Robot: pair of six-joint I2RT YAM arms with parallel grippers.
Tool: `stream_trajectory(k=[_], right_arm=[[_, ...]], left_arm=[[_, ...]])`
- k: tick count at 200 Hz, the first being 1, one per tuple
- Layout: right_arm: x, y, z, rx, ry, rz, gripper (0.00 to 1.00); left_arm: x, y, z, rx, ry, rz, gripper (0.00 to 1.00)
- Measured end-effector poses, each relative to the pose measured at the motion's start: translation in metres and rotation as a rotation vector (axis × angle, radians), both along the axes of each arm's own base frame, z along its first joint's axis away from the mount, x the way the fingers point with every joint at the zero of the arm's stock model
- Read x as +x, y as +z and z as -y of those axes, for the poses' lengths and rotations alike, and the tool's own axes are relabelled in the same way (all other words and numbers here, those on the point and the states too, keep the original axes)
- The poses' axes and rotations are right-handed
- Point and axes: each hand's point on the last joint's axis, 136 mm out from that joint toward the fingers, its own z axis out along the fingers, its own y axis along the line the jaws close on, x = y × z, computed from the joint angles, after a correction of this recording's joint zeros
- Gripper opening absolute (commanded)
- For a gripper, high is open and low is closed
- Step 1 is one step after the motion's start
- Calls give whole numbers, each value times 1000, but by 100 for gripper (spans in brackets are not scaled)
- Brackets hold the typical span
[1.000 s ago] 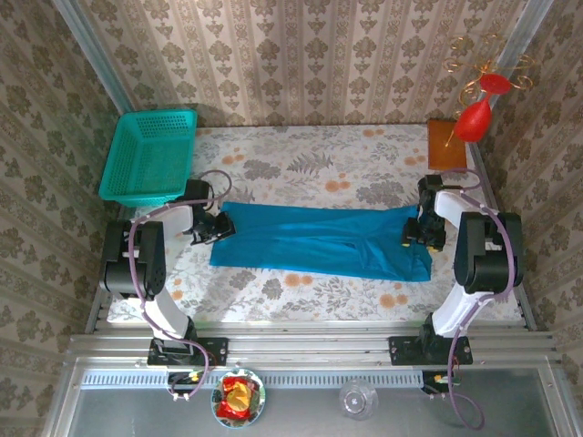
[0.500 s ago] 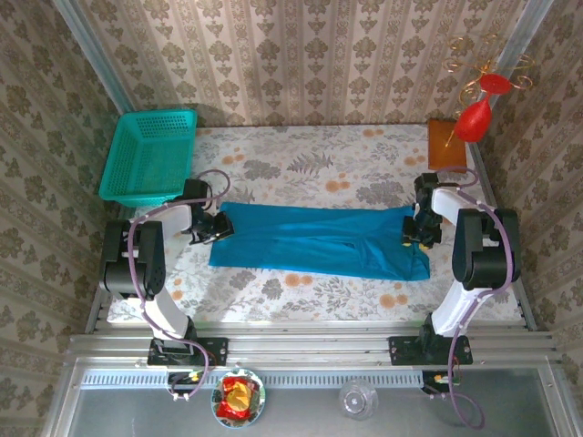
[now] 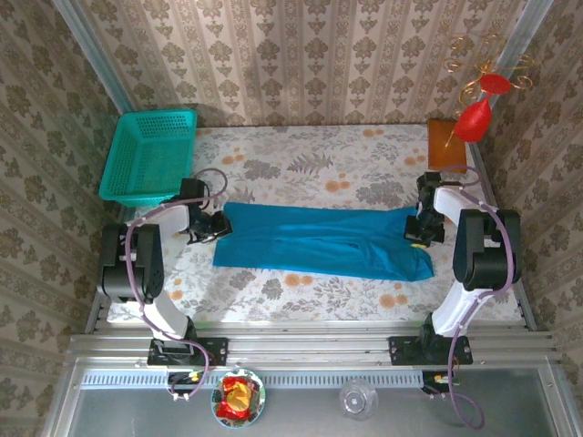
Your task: Fold the inside-out t-shirt
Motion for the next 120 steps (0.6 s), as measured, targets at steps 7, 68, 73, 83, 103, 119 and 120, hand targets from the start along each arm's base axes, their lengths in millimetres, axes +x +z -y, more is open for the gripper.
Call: stream_trajectory(k=[7,68,73,83,103,119,120], right_arm=[[-1,4,12,-41,-25,-5,0],[-2,71,85,-336,-164,97,0],[-1,75,81,-330,-158,111,0],[1,81,74,-308,-148,132,0],[5,80,44,-223,-105,138,0],[7,76,9,-150,-48,132,0],[8,76,6,-147,-43,133,0]], left_arm=[[0,3,-1,2,0,7,25],[-4,7,12,-17,-35,8,18],[-6,6,16,-20,-48,6,18],[-7,4,26,-29,-72,4,16],[-12,-1,49,-56,-122,-7,14],[-15,-6,63,-78,-147,-19,14],[-16,-7,65,-79,-149,-22,14]])
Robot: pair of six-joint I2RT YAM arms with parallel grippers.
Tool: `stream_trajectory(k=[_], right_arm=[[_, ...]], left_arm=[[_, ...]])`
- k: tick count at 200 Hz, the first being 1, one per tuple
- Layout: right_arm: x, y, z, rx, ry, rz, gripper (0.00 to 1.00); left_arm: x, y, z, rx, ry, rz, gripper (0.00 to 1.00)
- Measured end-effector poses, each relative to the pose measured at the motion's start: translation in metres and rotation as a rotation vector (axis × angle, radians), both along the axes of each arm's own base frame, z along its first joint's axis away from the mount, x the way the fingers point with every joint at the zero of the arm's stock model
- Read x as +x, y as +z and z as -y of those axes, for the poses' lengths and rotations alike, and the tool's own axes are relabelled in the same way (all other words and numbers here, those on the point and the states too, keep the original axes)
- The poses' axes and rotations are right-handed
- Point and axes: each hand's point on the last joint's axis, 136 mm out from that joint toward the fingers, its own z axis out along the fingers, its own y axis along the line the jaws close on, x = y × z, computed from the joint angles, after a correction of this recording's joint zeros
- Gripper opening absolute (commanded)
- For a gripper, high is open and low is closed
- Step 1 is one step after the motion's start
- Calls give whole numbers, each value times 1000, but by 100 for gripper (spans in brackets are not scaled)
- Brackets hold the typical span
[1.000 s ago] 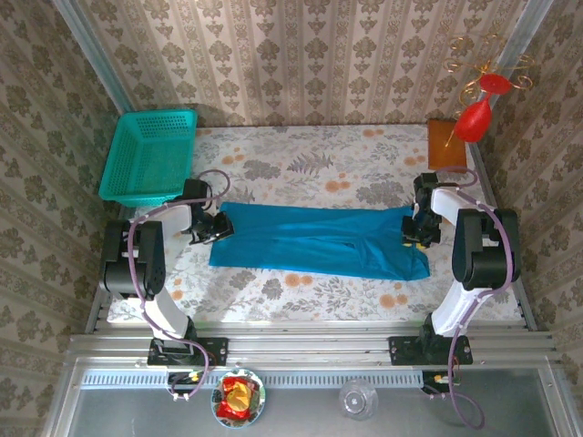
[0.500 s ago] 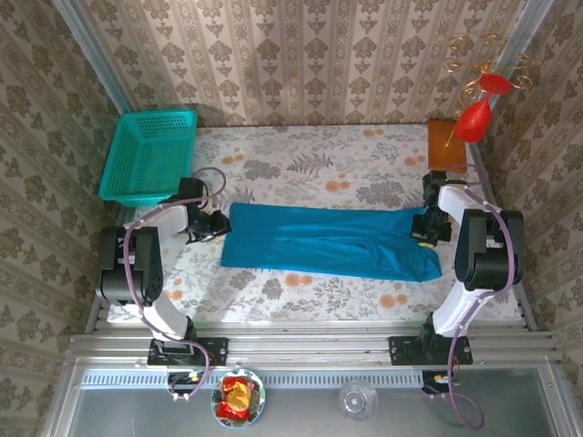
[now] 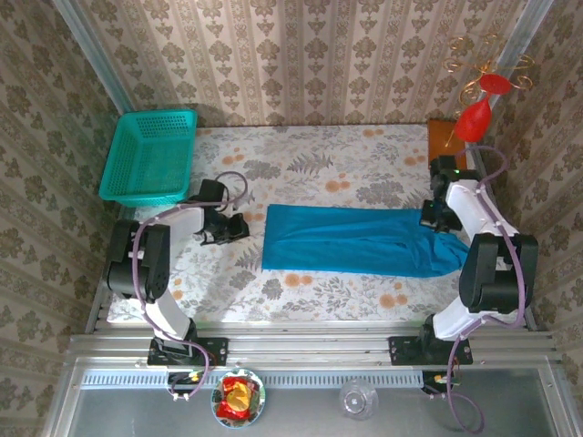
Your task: Fold the inside-out t-shirt
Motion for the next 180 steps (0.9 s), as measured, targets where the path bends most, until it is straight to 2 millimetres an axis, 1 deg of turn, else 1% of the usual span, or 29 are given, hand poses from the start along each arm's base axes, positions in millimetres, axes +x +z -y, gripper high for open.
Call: stream_trajectory(k=[18,32,49,66,88,106,122,140,180], right_arm=[[2,-3,-45,82,67,1,0],[1,-4,-78,158,100,1,0],[-2,-4,-110,238,116,-2,0],[-4,-4,-139,309,131,1,0],[-4,-1,-171,367,166,-6,0],[3,1,-199,406,202,-2,0],[9,3,-219,438,229,1,0],[14,5,-238,468,249,7,0],[27,9,-272,535,277,19,0]], left_arm=[[-4,-6,10,-4,-21,-16,14],[-3,-4,14,-6,-25,-10,13],[-3,-6,23,-7,-47,-9,13],[-2,-6,26,-5,-52,-4,12],[-1,-7,28,0,-56,-5,10],[-1,-7,29,4,-57,-6,9],[-1,-7,31,7,-63,-5,8],[-1,-7,36,3,-72,-2,7],[-1,-7,50,-8,-102,8,7]])
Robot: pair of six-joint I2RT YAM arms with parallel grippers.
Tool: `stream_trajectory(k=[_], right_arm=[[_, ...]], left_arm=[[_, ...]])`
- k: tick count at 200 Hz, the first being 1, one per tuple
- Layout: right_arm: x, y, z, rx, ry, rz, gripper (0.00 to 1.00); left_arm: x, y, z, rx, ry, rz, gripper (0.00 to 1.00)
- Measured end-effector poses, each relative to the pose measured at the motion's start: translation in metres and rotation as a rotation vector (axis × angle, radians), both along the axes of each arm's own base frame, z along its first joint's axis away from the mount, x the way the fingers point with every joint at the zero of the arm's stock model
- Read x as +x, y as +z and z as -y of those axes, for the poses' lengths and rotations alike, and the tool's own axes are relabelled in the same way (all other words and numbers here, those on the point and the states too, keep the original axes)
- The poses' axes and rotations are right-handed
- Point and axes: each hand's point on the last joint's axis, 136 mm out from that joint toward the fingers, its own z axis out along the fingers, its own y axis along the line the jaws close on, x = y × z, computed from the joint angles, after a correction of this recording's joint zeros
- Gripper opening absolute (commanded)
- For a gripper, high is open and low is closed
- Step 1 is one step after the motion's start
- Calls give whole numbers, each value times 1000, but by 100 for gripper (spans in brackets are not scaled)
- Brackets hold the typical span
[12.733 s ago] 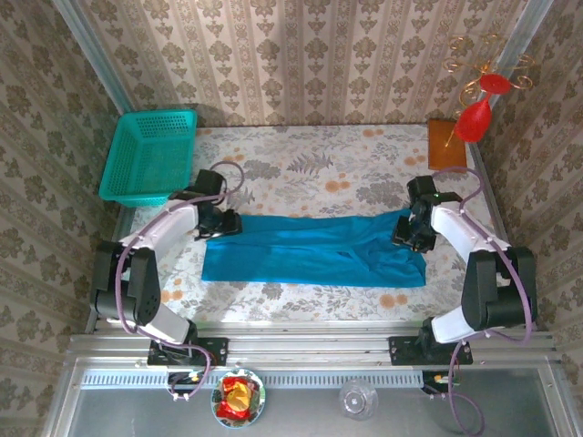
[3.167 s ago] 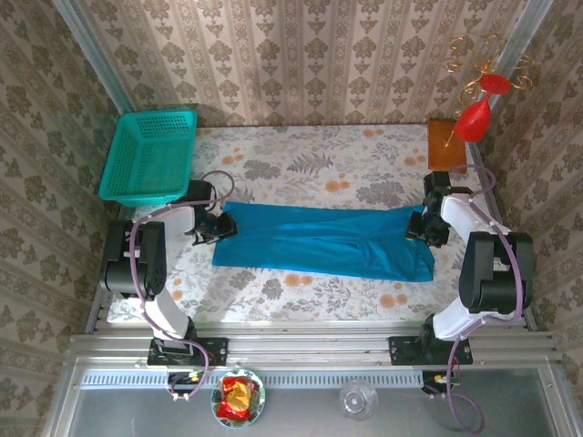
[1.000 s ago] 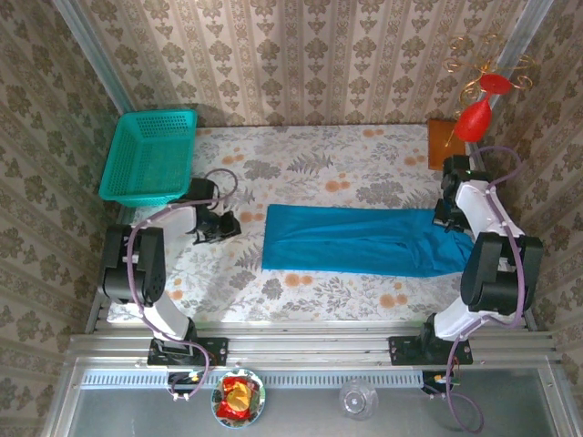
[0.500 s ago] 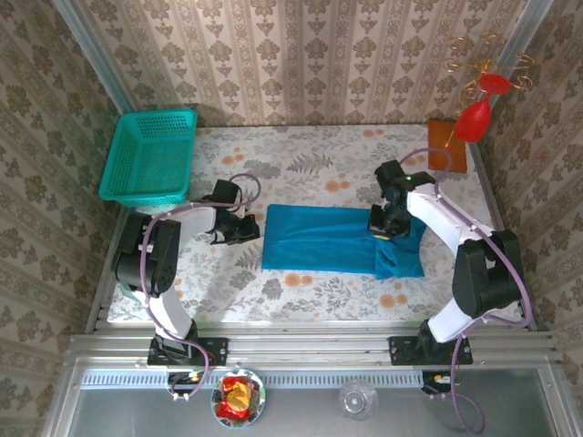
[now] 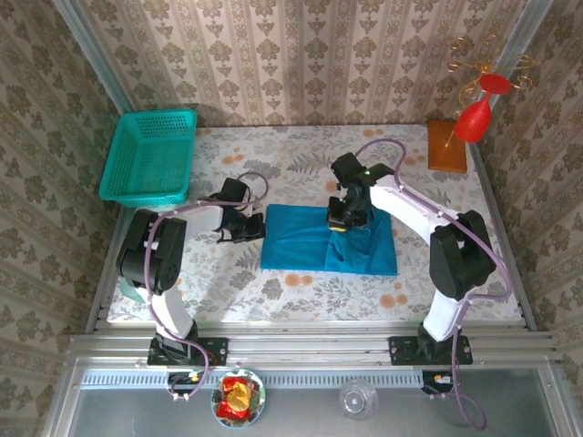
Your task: Fold the inside-out t-shirt
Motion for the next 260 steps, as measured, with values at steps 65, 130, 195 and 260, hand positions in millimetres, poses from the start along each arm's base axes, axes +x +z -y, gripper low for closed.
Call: stream_trajectory(k=[65,130,195,260], right_arm=[[16,1,-55,103,46,-8,0],[26,-2,-94,161,101,-23,0],[37,-9,-108,188,88,-39,41],[39,41,-107,240,101,80,47]], left_arm=[[-1,1,10,-13,-19,3,6],[-1,1,10,-13,-20,4,7],[-6,12,2,22,-5,23,18],[-6,86,-5,-49,16,185,35]])
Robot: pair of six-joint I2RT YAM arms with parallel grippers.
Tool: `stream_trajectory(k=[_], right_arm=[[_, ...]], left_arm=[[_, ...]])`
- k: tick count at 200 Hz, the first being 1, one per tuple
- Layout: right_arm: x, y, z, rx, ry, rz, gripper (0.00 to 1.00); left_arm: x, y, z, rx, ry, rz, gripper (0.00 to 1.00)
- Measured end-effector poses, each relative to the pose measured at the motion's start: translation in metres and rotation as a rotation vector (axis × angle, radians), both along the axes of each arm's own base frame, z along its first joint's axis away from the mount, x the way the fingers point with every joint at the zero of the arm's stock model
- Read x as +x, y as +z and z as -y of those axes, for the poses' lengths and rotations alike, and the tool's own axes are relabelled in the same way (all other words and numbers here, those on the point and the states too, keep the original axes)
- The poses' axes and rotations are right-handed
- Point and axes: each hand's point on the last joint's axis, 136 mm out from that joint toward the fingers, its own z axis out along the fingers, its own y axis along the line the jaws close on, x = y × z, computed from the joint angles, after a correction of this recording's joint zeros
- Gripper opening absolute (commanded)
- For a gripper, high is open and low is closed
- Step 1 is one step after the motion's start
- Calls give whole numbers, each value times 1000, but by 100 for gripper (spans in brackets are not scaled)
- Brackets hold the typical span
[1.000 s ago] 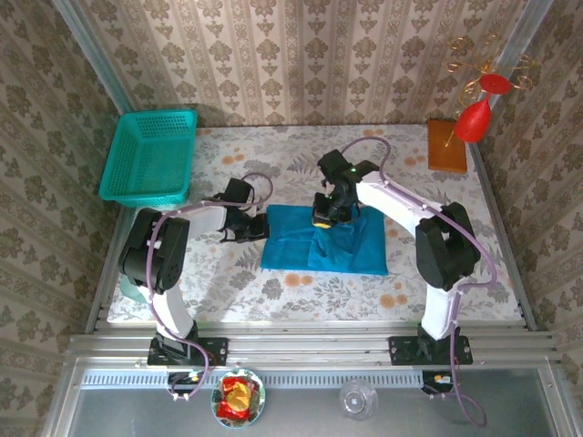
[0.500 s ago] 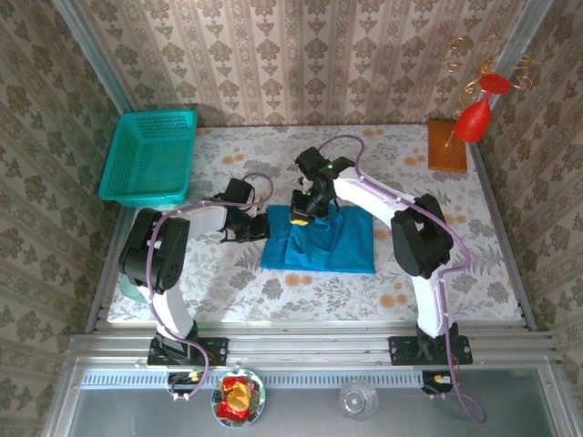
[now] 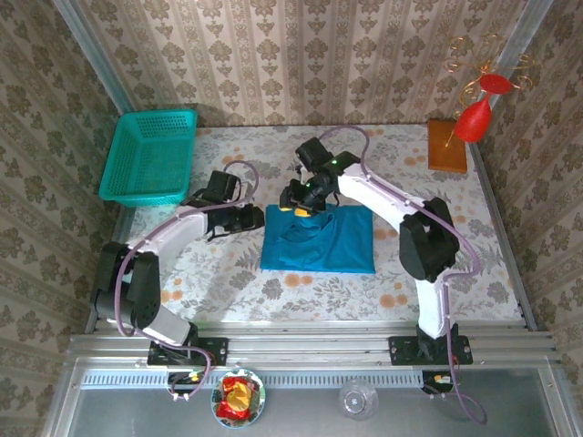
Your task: Fold the inside-out t-shirt
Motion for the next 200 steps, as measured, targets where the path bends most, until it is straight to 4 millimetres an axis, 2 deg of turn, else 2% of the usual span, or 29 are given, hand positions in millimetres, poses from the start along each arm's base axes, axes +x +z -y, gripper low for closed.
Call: stream_trajectory(k=[21,40,64,92,101,122,143,169,200], right_arm=[[-10,15,13,-4,-11,34,47],[-22,13,28,-20,-24,27,48],[-41,-13,54,-82,-52,-26,48],[-68,-49,90,-171,-87,-106,49],[-77,-59,101,-199,-99,-131,49],[-94,-75,128,-275,-127,-160,51],[-104,-86,148,-324,-140,-177,57],[-111,-100,160,-335,-138,-205,67],[-107,-104,161,-319,-130,-187,77]], left_arm=[[-11,5,14,-29,-50,-8,40],[-27,1,31,-50,-114,-42,42],[-46,-17,46,-59,-177,-115,42],[-67,-47,51,-51,-214,-216,39],[-71,-55,52,-47,-219,-240,35],[-77,-64,55,-43,-215,-279,16],[-76,-64,56,-48,-211,-276,0],[-74,-56,54,-40,-206,-253,0],[-63,-26,50,-18,-184,-172,0]])
